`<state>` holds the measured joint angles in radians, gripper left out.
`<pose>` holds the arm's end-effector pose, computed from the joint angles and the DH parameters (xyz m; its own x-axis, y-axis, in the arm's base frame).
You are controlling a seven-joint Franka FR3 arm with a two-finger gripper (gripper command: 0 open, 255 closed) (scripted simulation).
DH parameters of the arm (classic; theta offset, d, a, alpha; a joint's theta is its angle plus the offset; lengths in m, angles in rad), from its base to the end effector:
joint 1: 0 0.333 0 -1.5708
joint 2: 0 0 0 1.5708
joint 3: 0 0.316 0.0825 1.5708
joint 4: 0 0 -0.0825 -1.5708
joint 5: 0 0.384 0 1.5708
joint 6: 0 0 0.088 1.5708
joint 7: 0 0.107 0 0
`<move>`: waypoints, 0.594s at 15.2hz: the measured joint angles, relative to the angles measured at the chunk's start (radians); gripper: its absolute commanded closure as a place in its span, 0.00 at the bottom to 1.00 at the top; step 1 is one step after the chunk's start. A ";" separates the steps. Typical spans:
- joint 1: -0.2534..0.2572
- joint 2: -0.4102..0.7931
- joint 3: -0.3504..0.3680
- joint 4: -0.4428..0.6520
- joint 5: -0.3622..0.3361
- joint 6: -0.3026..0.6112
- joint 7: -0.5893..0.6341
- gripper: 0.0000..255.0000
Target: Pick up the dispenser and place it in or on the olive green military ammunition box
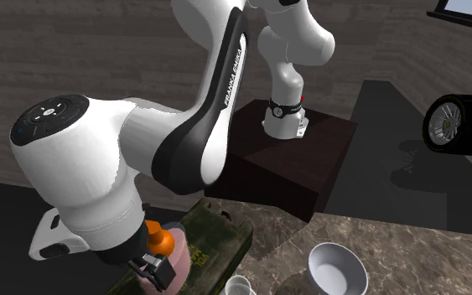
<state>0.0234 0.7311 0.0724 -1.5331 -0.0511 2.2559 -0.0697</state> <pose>0.7053 0.0585 0.2245 0.9839 0.1787 -0.0054 0.1787 -0.9839 -0.0094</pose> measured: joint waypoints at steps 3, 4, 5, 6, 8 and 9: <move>-0.002 -0.043 0.002 0.003 0.003 -0.045 -0.001 0.00; -0.002 -0.049 0.003 0.005 0.003 -0.053 -0.001 0.00; -0.002 -0.050 0.003 0.008 0.003 -0.057 -0.002 0.00; -0.002 -0.051 0.003 0.009 0.004 -0.059 -0.002 0.00; -0.002 -0.051 0.003 0.010 0.004 -0.061 -0.002 0.00; -0.002 -0.051 0.003 0.010 0.004 -0.061 -0.002 0.00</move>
